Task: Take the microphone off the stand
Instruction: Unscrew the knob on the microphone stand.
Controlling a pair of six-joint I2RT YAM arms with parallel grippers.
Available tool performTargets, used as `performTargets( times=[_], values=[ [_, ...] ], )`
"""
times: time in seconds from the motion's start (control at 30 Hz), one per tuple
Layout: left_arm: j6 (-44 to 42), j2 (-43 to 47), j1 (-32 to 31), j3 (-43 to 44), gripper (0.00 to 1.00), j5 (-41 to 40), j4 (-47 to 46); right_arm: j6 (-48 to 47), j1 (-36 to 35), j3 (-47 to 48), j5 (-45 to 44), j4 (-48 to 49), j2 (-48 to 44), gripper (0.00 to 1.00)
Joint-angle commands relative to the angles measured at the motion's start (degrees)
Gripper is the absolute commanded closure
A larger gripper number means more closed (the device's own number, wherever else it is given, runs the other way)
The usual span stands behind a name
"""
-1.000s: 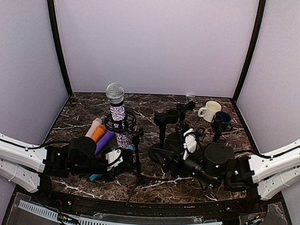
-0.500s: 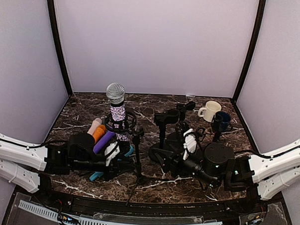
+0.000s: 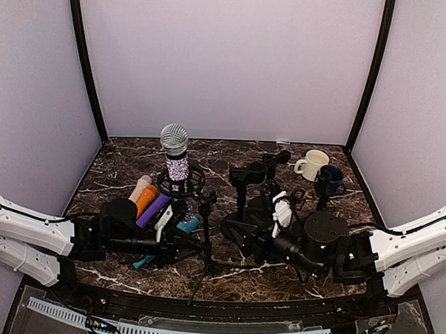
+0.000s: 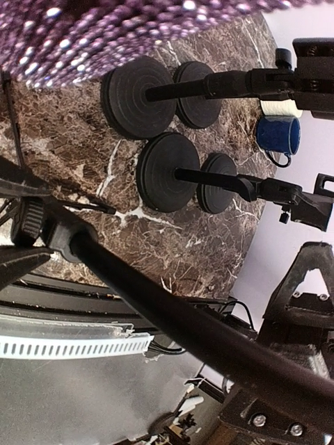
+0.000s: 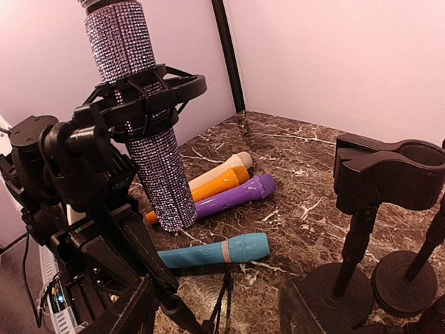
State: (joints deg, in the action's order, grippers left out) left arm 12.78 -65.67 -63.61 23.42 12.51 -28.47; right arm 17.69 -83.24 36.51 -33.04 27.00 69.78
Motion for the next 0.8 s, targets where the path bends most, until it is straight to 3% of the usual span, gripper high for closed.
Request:
performTargets(
  times=[0.0, 0.77],
  values=[
    [8.6, -0.9, -0.9, -3.6, 0.88, 6.6, -0.1, 0.8, 0.3, 0.6, 0.2, 2.6, 0.3, 0.39],
    [26.6, -1.3, -0.7, -9.0, 0.90, 8.0, -10.9, 1.4, 0.3, 1.0, 1.1, 2.9, 1.0, 0.39]
  ],
)
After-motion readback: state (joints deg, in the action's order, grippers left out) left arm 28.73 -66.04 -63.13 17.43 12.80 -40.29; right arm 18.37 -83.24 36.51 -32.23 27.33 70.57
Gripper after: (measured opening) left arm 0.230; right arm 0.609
